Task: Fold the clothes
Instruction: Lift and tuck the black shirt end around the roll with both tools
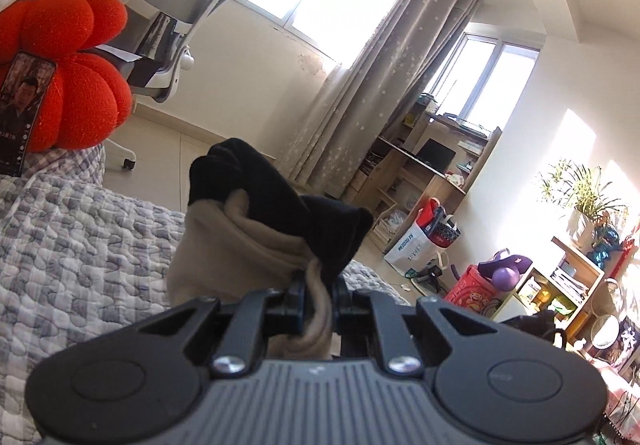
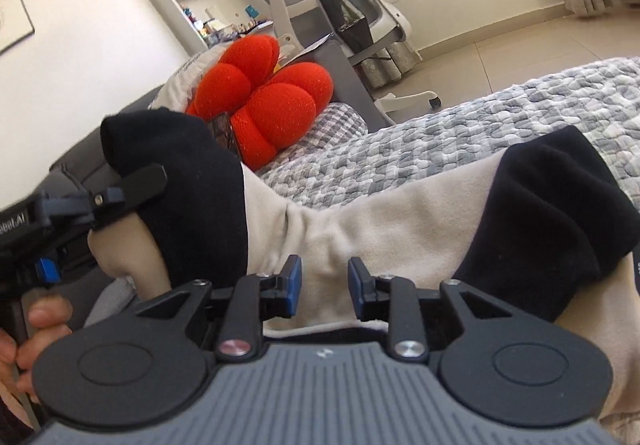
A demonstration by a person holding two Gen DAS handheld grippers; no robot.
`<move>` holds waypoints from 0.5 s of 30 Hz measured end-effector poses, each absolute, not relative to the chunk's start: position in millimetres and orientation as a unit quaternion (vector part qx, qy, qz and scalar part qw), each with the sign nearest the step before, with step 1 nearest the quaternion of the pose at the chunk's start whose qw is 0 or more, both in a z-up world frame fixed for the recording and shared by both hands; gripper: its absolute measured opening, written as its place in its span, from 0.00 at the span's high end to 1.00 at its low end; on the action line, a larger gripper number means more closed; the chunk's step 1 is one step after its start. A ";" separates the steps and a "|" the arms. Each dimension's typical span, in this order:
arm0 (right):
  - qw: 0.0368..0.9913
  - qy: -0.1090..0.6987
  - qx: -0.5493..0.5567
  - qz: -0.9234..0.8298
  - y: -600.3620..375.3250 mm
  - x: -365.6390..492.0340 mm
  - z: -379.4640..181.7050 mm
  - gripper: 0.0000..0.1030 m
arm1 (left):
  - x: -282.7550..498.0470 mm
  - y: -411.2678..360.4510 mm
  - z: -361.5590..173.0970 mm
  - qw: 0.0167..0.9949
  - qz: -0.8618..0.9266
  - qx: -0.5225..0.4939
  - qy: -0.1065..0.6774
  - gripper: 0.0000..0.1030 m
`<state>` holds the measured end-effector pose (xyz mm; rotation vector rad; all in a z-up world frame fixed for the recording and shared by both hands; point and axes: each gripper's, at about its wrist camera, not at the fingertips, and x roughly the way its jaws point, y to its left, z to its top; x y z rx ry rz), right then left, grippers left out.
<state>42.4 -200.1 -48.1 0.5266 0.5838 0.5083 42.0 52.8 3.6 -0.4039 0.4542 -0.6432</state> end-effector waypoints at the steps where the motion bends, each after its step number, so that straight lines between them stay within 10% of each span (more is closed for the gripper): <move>1: 0.887 0.276 0.277 0.244 -208.5 42.0 -47.9 0.64 | 44.6 47.8 2.8 0.902 -0.315 -0.192 0.222 0.89; 15: 0.850 0.247 0.405 0.227 -263.6 36.0 -52.4 0.44 | 63.7 -3.5 -33.1 0.879 -0.366 -0.137 0.274 0.87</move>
